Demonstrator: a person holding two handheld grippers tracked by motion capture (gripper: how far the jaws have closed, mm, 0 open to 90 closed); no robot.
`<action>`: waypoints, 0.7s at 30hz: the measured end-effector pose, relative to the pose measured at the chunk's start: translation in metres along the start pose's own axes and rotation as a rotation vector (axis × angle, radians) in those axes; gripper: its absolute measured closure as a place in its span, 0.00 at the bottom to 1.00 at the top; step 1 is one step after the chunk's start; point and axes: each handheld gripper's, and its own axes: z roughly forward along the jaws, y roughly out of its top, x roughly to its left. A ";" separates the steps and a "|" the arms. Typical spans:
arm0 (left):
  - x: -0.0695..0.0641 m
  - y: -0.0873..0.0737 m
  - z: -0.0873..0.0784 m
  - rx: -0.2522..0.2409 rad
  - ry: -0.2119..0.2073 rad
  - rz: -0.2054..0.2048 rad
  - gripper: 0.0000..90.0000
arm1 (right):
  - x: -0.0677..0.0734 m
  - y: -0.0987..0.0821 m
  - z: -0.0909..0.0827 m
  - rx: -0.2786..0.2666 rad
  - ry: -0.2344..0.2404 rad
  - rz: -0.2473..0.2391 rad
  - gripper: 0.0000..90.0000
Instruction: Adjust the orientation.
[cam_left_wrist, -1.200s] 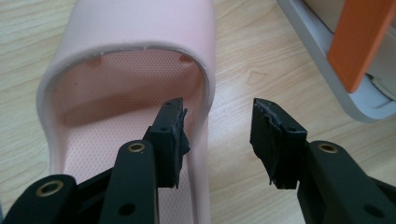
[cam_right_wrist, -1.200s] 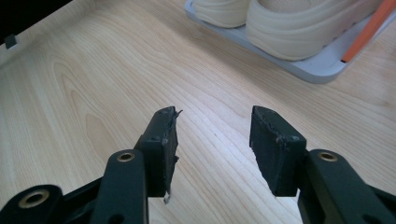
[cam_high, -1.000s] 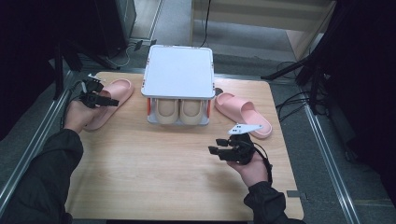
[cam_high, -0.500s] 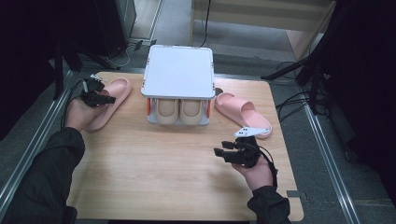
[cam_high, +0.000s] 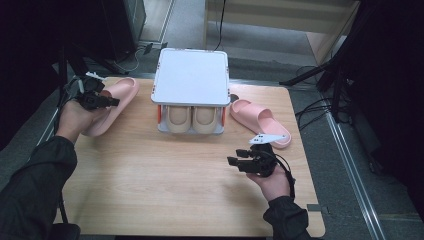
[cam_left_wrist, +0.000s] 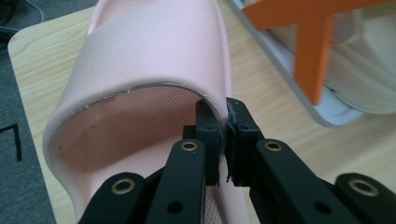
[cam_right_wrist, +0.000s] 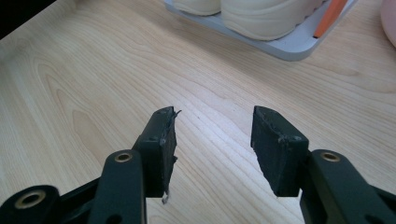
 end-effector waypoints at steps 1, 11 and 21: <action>-0.003 -0.001 -0.005 0.002 0.003 0.005 0.95 | 0.000 0.001 0.001 -0.003 0.001 -0.002 0.56; -0.041 -0.033 -0.041 0.009 -0.052 0.029 0.94 | 0.001 0.013 0.011 -0.004 0.021 -0.036 0.56; -0.093 -0.063 -0.044 0.029 -0.100 0.066 0.94 | 0.002 0.024 0.022 -0.001 0.035 -0.055 0.56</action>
